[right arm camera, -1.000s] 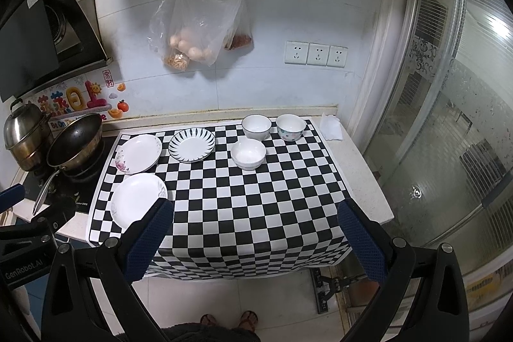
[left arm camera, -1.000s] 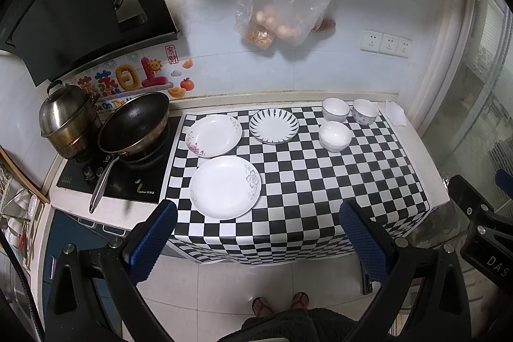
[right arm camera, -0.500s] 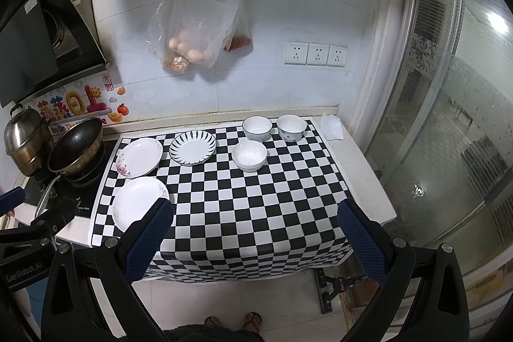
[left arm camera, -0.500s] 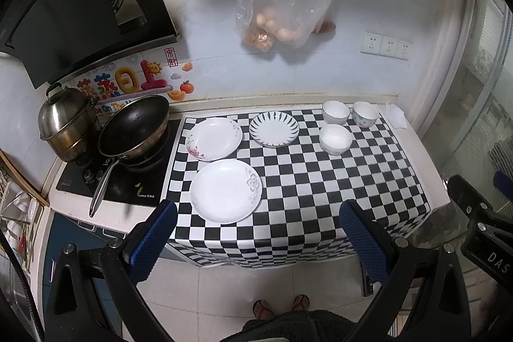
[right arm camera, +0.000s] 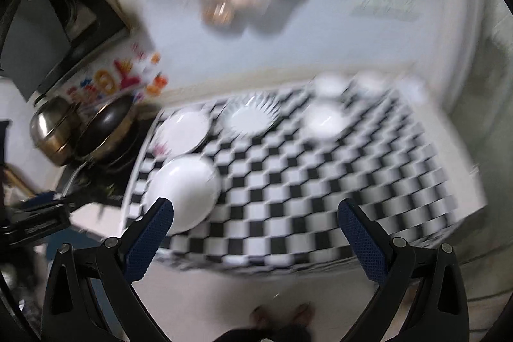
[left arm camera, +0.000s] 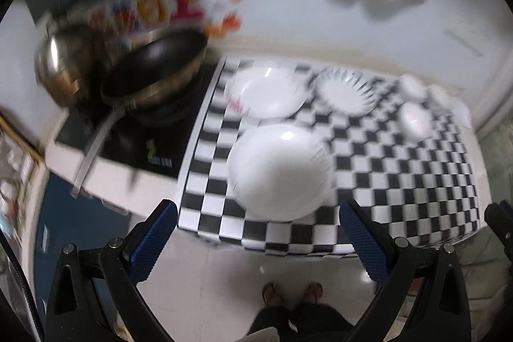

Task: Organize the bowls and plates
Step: 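Grasp the rim of the grey-flower white plate with both tools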

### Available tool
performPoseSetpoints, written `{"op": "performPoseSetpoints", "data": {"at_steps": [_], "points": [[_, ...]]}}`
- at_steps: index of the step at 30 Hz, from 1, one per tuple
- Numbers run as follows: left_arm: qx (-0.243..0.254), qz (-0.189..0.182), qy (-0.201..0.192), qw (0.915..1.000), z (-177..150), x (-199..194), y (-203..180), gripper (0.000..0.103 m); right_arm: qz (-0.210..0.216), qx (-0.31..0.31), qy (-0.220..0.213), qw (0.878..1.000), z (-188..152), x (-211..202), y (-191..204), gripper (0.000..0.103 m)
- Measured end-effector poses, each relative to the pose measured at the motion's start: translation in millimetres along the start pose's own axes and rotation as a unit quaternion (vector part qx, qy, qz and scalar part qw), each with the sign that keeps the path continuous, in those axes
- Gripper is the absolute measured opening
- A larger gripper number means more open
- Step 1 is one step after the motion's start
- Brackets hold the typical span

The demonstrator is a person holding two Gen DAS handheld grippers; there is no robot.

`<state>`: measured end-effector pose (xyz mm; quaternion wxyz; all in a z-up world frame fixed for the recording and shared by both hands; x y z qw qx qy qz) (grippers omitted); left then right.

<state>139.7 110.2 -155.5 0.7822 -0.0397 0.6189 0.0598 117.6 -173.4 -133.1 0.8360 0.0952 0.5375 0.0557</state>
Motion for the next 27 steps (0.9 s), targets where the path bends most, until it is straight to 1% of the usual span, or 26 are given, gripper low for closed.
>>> {"op": "performPoseSetpoints", "data": {"at_steps": [1, 3, 4, 5, 6, 7, 9, 10, 12, 14, 15, 16, 17, 18, 19, 20, 21, 22, 23, 24, 25, 26, 27], "points": [[-0.007, -0.004, 0.016, 0.9998, 5, 17, 8, 0.103, 0.005, -0.002, 0.015, 1.0, 3, 16, 1, 0.103], [-0.023, -0.004, 0.043, 0.9988, 12, 50, 23, 0.103, 0.022, -0.013, 0.06, 0.998, 12, 64, 9, 0.103], [-0.028, -0.004, 0.056, 0.998, 16, 66, 29, 0.103, 0.027, -0.02, 0.075, 0.997, 18, 88, 15, 0.103], [-0.033, -0.005, 0.066, 0.9973, 17, 80, 33, 0.103, 0.03, -0.024, 0.084, 0.996, 20, 102, 17, 0.103], [-0.036, -0.008, 0.078, 0.9963, 21, 95, 38, 0.103, 0.033, -0.033, 0.1, 0.994, 26, 128, 24, 0.103], [-0.041, -0.015, 0.089, 0.995, 25, 110, 43, 0.102, 0.035, -0.037, 0.108, 0.993, 28, 142, 25, 0.103], [-0.048, -0.027, 0.117, 0.9916, 34, 139, 50, 0.1, 0.038, -0.048, 0.137, 0.989, 41, 189, 34, 0.101], [-0.051, -0.038, 0.128, 0.9897, 39, 153, 53, 0.096, 0.041, -0.05, 0.151, 0.986, 44, 201, 32, 0.099], [-0.058, -0.044, 0.149, 0.9861, 49, 176, 58, 0.091, 0.057, -0.051, 0.19, 0.979, 60, 247, 35, 0.092], [-0.067, -0.056, 0.166, 0.9824, 59, 196, 59, 0.081, 0.072, -0.047, 0.221, 0.972, 72, 278, 35, 0.082], [-0.07, -0.063, 0.176, 0.9798, 64, 205, 60, 0.079, 0.078, -0.046, 0.231, 0.969, 77, 291, 35, 0.078], [-0.075, -0.071, 0.182, 0.9778, 69, 213, 61, 0.075, 0.084, -0.044, 0.241, 0.966, 82, 304, 35, 0.073], [-0.079, -0.077, 0.187, 0.9762, 73, 220, 62, 0.07, 0.087, -0.041, 0.253, 0.963, 87, 316, 34, 0.07], [-0.08, -0.08, 0.193, 0.9746, 76, 227, 63, 0.068, 0.091, -0.04, 0.266, 0.959, 92, 330, 35, 0.069], [-0.082, -0.079, 0.2, 0.9732, 80, 234, 63, 0.065, 0.096, -0.042, 0.275, 0.956, 94, 339, 36, 0.064], [-0.083, -0.077, 0.207, 0.9718, 82, 240, 63, 0.06, 0.103, -0.046, 0.287, 0.951, 97, 347, 38, 0.06], [-0.079, -0.076, 0.216, 0.9702, 83, 246, 62, 0.057, 0.108, -0.052, 0.301, 0.946, 99, 358, 41, 0.058], [-0.075, -0.075, 0.224, 0.9687, 83, 250, 62, 0.048, 0.113, -0.055, 0.306, 0.944, 98, 360, 43, 0.052], [-0.071, -0.076, 0.233, 0.967, 83, 254, 61, 0.043, 0.118, -0.06, 0.316, 0.939, 100, 367, 46, 0.045], [-0.071, -0.077, 0.229, 0.9679, 84, 253, 60, 0.042, 0.117, -0.063, 0.324, 0.937, 99, 370, 48, 0.043], [-0.068, -0.079, 0.226, 0.9685, 86, 252, 60, 0.036, 0.117, -0.066, 0.323, 0.937, 101, 372, 49, 0.037], [-0.069, -0.08, 0.228, 0.9679, 86, 252, 59, 0.036, 0.125, -0.073, 0.322, 0.936, 104, 371, 53, 0.025], [-0.074, -0.079, 0.229, 0.9673, 87, 251, 60, 0.035, 0.132, -0.077, 0.327, 0.933, 105, 373, 55, 0.021]]}}
Point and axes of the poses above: each gripper's, at about its wrist camera, not at the fingertips, and x roughly the way its jaws point, y to its left, z to its top, the point moved 1 cm from there along x, roughly the way its jaws point, and after that the axes turned 13 degrees about y, right-handed, at the moved point
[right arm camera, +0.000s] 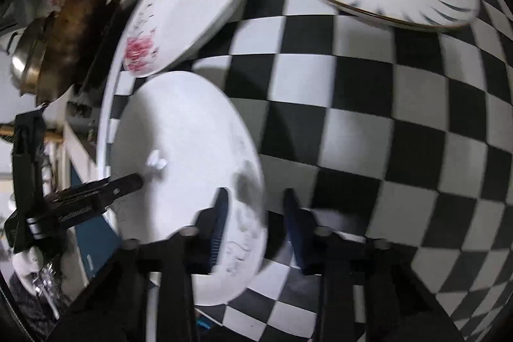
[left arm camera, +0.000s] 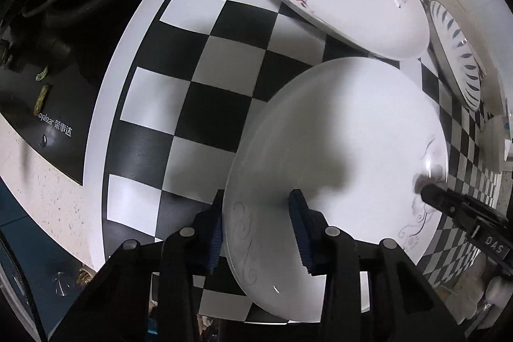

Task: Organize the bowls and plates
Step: 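Grasp the rim of the grey-flower white plate with both tools, then lift the grey-flower plate with both tools and carry it toward the pink-rose plate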

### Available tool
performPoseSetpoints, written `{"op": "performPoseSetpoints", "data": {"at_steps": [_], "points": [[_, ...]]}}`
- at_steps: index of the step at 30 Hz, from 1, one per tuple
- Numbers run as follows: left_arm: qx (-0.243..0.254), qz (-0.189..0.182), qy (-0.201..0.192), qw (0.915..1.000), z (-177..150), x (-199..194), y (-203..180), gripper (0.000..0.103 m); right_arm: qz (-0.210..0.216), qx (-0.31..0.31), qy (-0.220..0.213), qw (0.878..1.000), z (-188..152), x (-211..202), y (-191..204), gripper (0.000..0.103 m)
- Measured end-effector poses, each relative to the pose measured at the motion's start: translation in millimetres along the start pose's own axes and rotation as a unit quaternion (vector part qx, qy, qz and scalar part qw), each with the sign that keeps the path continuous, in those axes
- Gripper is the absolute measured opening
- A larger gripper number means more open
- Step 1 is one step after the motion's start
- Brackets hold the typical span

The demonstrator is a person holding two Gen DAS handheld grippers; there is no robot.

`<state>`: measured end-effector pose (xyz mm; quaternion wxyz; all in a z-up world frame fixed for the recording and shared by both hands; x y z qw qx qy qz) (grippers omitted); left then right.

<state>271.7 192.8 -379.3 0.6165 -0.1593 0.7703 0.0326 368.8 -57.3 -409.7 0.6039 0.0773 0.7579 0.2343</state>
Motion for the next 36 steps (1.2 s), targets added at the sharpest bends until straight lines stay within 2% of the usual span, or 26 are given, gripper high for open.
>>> {"op": "performPoseSetpoints", "data": {"at_steps": [2, 8, 13, 26, 32, 36], "points": [[-0.005, 0.0, -0.001, 1.0, -1, -1, 0, 0.034, -0.006, -0.001, 0.012, 1.0, 4, 1, 3, 0.019], [0.001, 0.021, -0.005, 0.9998, -9, -7, -14, 0.034, -0.017, -0.02, 0.012, 1.0, 0, 1, 3, 0.016], [0.006, 0.013, -0.014, 0.9998, -19, -15, -34, 0.034, -0.015, -0.024, 0.003, 1.0, -11, -8, -6, 0.016], [0.083, 0.008, -0.028, 0.9962, -32, -46, -120, 0.034, -0.005, 0.012, -0.057, 0.998, -53, -89, -73, 0.016], [0.128, 0.008, -0.024, 0.9914, -24, -35, -152, 0.034, -0.006, 0.045, -0.088, 0.995, -79, -121, -112, 0.016], [0.153, 0.01, -0.012, 0.9881, -19, -22, -189, 0.034, -0.004, 0.074, -0.097, 0.993, -91, -125, -132, 0.016]]}}
Point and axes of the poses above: each gripper's, at about its wrist camera, not at the fingertips, and x roughly the way its jaws point, y to its left, z to its top, the point moved 1 cm from there along x, roughly the way its jaws point, and after that the axes turned 13 degrees about y, right-handed, at the moved point
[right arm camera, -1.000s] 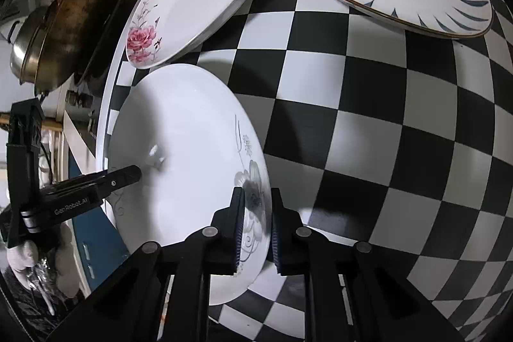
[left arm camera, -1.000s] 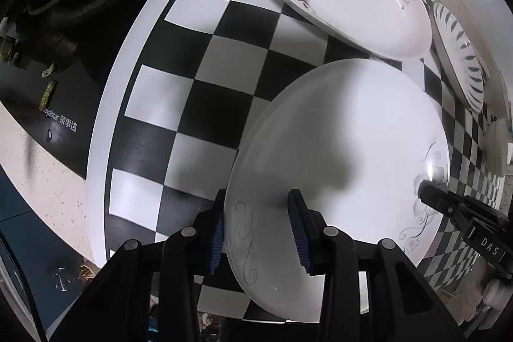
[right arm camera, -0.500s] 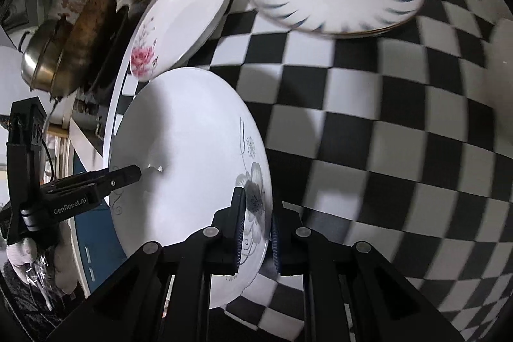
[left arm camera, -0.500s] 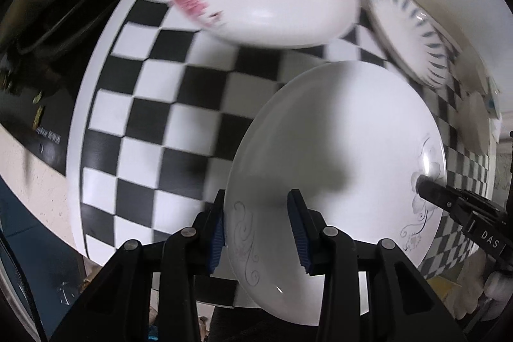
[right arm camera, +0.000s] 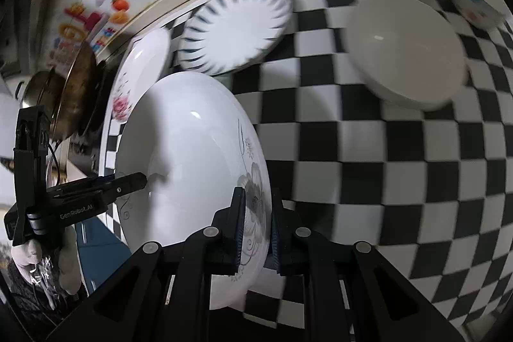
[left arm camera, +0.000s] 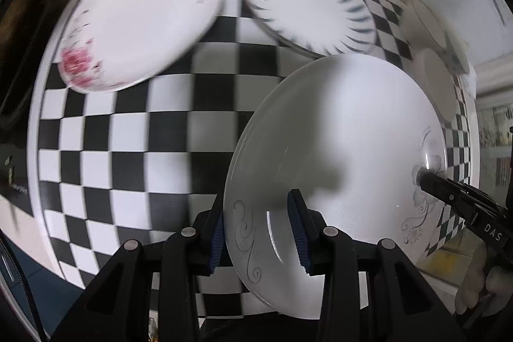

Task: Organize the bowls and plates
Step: 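Lift the grey-flower plate with both tools and carry it toward the pink-rose plate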

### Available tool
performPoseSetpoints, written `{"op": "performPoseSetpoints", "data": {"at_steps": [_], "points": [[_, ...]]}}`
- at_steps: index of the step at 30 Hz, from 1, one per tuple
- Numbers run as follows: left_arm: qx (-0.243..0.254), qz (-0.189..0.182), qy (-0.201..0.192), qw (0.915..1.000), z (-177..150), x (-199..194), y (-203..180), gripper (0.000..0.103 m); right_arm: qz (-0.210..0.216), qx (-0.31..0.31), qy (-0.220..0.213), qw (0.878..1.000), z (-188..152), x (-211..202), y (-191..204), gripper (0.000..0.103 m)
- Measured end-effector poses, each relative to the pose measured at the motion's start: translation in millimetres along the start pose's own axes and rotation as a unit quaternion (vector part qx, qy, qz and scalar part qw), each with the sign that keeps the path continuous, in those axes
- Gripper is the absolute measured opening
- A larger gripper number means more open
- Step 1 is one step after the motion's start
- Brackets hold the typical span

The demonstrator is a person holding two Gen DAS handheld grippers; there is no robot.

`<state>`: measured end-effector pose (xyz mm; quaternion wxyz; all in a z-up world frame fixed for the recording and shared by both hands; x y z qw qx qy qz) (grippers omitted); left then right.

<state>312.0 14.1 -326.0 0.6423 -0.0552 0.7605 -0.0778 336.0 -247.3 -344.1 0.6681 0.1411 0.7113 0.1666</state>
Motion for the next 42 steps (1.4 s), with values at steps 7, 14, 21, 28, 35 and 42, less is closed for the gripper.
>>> {"op": "performPoseSetpoints", "data": {"at_steps": [7, 14, 21, 28, 35, 42], "points": [[0.024, 0.004, 0.02, 0.9995, 7, 22, -28, 0.034, -0.007, 0.041, 0.002, 0.999, -11, 9, -33, 0.016], [0.032, 0.015, 0.036, 0.9987, 15, 39, -44, 0.034, -0.006, 0.06, 0.006, 0.998, -14, 15, -55, 0.016], [0.026, 0.019, 0.046, 0.9984, 22, 53, -53, 0.034, -0.008, 0.062, 0.012, 0.998, -13, 19, -63, 0.016], [0.018, 0.018, 0.053, 0.9983, 19, 62, -55, 0.034, -0.013, 0.061, 0.027, 0.998, -11, 27, -68, 0.016], [0.016, 0.015, 0.054, 0.9983, 19, 62, -52, 0.034, -0.013, 0.066, 0.045, 0.997, -8, 35, -71, 0.016], [-0.038, 0.017, -0.027, 0.9988, 10, -16, -5, 0.034, -0.019, 0.065, 0.048, 0.997, -6, -1, -65, 0.016]]}}
Point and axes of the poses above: each gripper's, at about its wrist camera, not at the fingertips, and x roughly the way its jaws point, y to its left, z to its top, the point moved 1 cm from there along x, roughly the way its jaws point, and after that the axes turned 13 degrees about y, right-handed, at the moved point
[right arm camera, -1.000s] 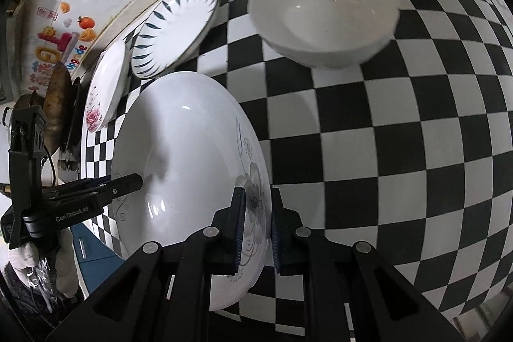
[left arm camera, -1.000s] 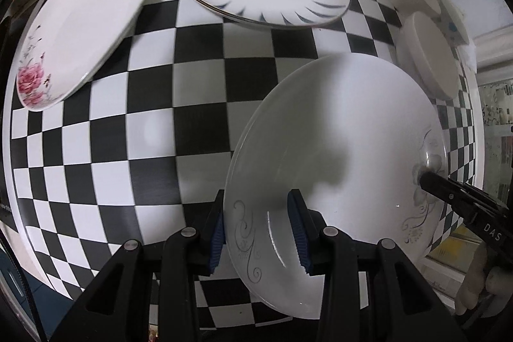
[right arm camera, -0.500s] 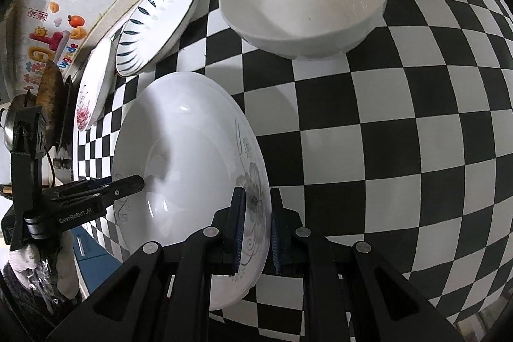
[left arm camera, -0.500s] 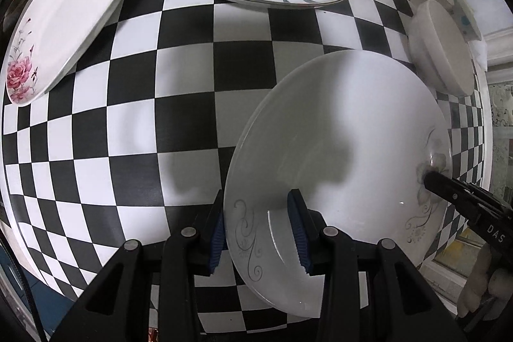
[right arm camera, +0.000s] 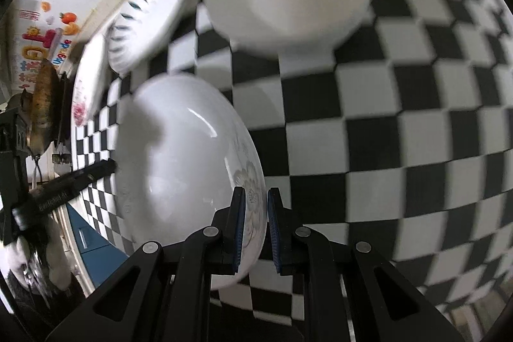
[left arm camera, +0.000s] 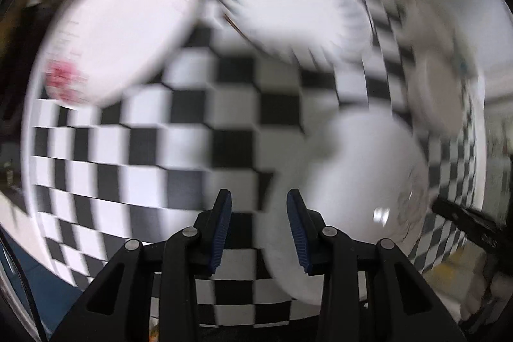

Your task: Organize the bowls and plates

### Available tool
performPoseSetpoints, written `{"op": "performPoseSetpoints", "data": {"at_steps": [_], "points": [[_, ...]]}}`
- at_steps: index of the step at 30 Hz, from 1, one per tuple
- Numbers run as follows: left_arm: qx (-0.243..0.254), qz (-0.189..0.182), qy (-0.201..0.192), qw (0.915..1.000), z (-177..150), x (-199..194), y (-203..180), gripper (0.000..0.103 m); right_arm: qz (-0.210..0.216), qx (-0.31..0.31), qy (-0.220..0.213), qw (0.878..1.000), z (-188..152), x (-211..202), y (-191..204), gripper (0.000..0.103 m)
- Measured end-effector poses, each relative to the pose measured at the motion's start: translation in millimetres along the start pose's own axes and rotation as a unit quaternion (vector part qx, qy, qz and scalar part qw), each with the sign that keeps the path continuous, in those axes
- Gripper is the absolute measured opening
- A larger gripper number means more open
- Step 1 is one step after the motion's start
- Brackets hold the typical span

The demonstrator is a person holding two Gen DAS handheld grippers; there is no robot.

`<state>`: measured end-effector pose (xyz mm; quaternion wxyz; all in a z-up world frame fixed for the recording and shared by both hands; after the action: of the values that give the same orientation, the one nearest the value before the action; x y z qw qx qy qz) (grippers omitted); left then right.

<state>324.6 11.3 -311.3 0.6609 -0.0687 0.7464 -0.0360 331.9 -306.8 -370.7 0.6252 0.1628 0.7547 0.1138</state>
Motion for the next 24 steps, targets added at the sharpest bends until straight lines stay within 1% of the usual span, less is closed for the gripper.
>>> {"op": "performPoseSetpoints", "data": {"at_steps": [2, 4, 5, 6, 7, 8, 9, 11, 12, 13, 14, 15, 16, 17, 19, 21, 22, 24], "points": [[-0.04, -0.001, -0.034, 0.9986, 1, -26, 27, 0.034, 0.001, -0.015, -0.017, 1.0, -1, -25, 13, 0.017], [-0.09, -0.017, -0.053, 0.9943, 1, -40, 58, 0.038, 0.01, -0.054, -0.035, 0.998, 8, -53, 44, 0.018], [-0.12, -0.03, -0.059, 0.9906, 2, -44, 76, 0.038, 0.012, -0.072, -0.039, 0.997, 13, -60, 57, 0.022], [-0.141, -0.038, -0.06, 0.9874, 7, -47, 90, 0.038, 0.015, -0.104, -0.044, 0.993, 23, -68, 81, 0.026], [-0.168, -0.049, -0.057, 0.983, 10, -45, 108, 0.038, 0.019, -0.132, -0.045, 0.99, 33, -71, 101, 0.032], [-0.189, -0.06, -0.05, 0.9789, 9, -42, 120, 0.038, 0.03, -0.167, -0.046, 0.984, 50, -71, 129, 0.034], [-0.221, -0.081, -0.04, 0.9711, 10, -34, 139, 0.038, 0.036, -0.191, -0.044, 0.98, 67, -68, 150, 0.034], [-0.267, -0.115, -0.028, 0.9564, 14, -20, 158, 0.038, 0.036, -0.227, -0.036, 0.973, 96, -57, 185, 0.034], [-0.29, -0.133, -0.024, 0.9475, 15, -14, 171, 0.038, 0.031, -0.249, -0.031, 0.968, 122, -45, 210, 0.034], [-0.305, -0.139, -0.024, 0.9419, 15, -9, 177, 0.038, 0.031, -0.26, -0.02, 0.965, 141, -34, 226, 0.034], [-0.318, -0.145, -0.024, 0.9365, 17, -6, 184, 0.038, 0.033, -0.266, -0.009, 0.963, 153, -26, 236, 0.034], [-0.331, -0.15, -0.024, 0.9314, 19, -2, 193, 0.038, 0.035, -0.269, 0.008, 0.963, 176, -12, 251, 0.034], [-0.34, -0.152, -0.025, 0.9278, 21, 0, 198, 0.038, 0.034, -0.273, 0.026, 0.961, 199, 2, 264, 0.034], [-0.35, -0.153, -0.026, 0.9237, 23, 3, 204, 0.038, 0.032, -0.276, 0.037, 0.96, 212, 11, 271, 0.034], [-0.364, -0.157, -0.025, 0.9178, 28, 8, 216, 0.039, 0.013, -0.28, 0.055, 0.958, 248, 35, 294, 0.034], [-0.374, -0.162, -0.026, 0.9127, 34, 12, 224, 0.038, 0.006, -0.286, 0.077, 0.955, 273, 58, 308, 0.034], [-0.377, -0.161, -0.025, 0.9116, 37, 14, 227, 0.038, 0.002, -0.285, 0.087, 0.954, 286, 70, 316, 0.034], [-0.381, -0.16, -0.023, 0.9105, 43, 18, 232, 0.038, -0.003, -0.287, 0.108, 0.952, 300, 90, 323, 0.034]]}}
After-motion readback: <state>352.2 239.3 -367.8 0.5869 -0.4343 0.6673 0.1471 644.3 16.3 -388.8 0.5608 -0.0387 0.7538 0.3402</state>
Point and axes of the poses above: each gripper's, at about its wrist camera, not at the fingertips, and x roughly the way its jaws point, y to its left, z to its top, the point moved 1 cm from there along x, roughly the way its jaws point, and after that the axes turned 13 degrees about y, right-handed, at the moved point
